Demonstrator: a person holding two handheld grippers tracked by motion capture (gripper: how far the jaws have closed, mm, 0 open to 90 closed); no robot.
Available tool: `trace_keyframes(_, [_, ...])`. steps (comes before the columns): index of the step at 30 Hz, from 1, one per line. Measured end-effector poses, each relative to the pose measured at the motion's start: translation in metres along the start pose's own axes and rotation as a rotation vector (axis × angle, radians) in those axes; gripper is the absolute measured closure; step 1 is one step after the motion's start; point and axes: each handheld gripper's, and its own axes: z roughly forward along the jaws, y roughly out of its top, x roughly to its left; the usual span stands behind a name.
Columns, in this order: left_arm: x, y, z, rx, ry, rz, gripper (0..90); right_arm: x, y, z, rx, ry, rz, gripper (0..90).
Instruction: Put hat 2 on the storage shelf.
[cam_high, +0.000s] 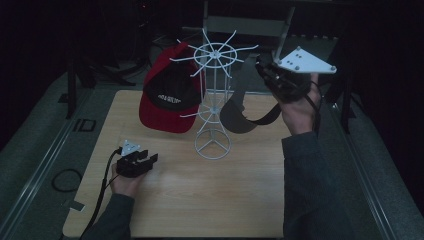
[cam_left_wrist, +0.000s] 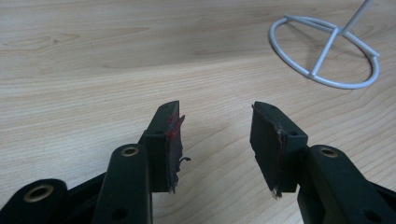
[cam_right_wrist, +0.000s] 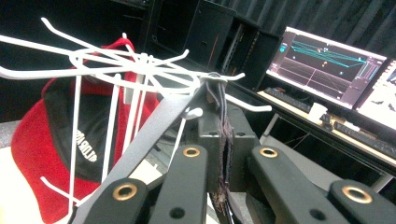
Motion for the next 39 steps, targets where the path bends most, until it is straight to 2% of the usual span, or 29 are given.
trace_keyframes(10, [0.0,0.0,-0.001,0.001,0.0,0.002,53.7,0.001,-0.005,0.007,0.052,0.007,-0.007,86.2])
trace_keyframes(18, [0.0,0.0,0.0,0.001,0.001,0.001,53.6,-0.001,-0.011,0.004,0.064,-0.03,-0.006,68.4])
trace_keyframes(21, [0.0,0.0,0.0,0.001,0.001,0.001,53.6,-0.002,-0.012,0.003,0.069,-0.032,-0.001,66.5])
trace_keyframes(22, [0.0,0.0,0.0,0.001,0.0,0.001,53.6,-0.004,-0.015,0.002,0.077,-0.038,0.005,61.6])
trace_keyframes(26, [-0.001,0.0,0.0,0.002,0.0,0.002,53.7,-0.005,-0.015,0.0,0.08,-0.047,0.003,54.2])
trace_keyframes(31, [0.0,0.0,0.0,0.001,0.0,0.001,53.6,-0.004,-0.015,-0.003,0.077,-0.051,0.001,49.8])
trace_keyframes(39, [0.0,0.0,0.0,-0.001,0.001,0.001,53.5,-0.003,-0.015,-0.005,0.088,-0.053,-0.014,47.7])
